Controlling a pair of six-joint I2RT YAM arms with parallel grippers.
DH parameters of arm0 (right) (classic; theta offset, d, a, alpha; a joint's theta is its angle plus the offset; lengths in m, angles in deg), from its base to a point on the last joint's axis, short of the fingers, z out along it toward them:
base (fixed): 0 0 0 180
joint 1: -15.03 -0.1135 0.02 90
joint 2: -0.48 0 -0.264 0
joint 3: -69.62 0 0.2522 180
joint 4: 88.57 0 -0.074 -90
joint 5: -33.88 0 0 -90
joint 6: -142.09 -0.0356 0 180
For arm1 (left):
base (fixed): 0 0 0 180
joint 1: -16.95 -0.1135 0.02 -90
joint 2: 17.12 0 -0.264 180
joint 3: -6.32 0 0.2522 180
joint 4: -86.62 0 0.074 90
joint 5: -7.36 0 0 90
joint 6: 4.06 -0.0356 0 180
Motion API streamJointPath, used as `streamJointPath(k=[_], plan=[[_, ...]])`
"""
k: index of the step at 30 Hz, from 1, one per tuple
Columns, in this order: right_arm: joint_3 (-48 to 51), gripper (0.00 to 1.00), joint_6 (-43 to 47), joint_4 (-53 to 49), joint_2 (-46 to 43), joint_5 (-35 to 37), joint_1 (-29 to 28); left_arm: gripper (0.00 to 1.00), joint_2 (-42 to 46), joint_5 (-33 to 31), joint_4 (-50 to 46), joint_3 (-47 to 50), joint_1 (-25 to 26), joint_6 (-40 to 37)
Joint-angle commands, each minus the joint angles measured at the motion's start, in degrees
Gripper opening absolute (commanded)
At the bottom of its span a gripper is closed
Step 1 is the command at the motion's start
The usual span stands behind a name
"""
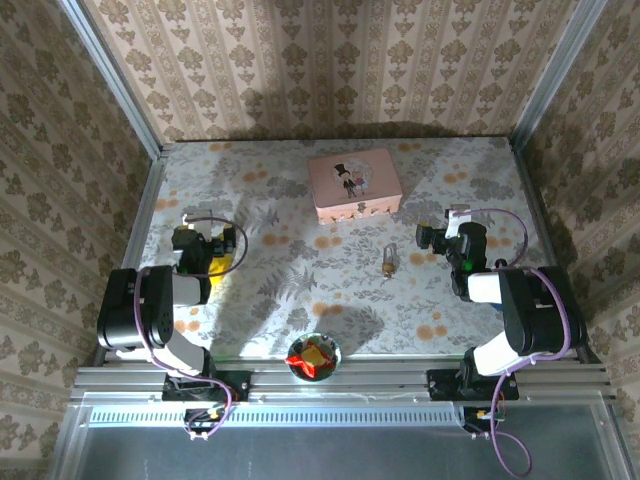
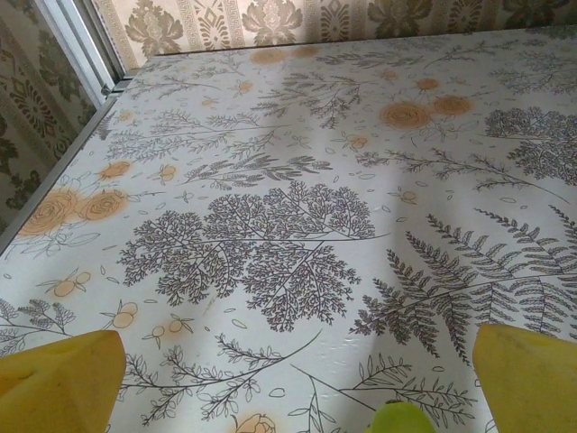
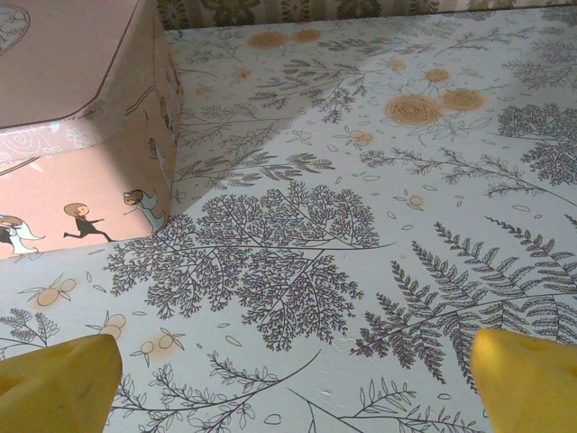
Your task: Unlock a padlock with a key
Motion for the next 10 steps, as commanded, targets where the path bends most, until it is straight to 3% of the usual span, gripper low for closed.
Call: streamJointPath(k=[1,10], plan=[[-0.9,1.00,1.2,1.8,0.3,-0.9,0.2,1.00,0.2,1.4,-1.2,-1.2,0.5,-1.3],[-0.9,1.00,1.2,1.8,0.3,-0.9,0.2,1.00,0.2,0.9,-1.2,-1.3,0.5,-1.1]])
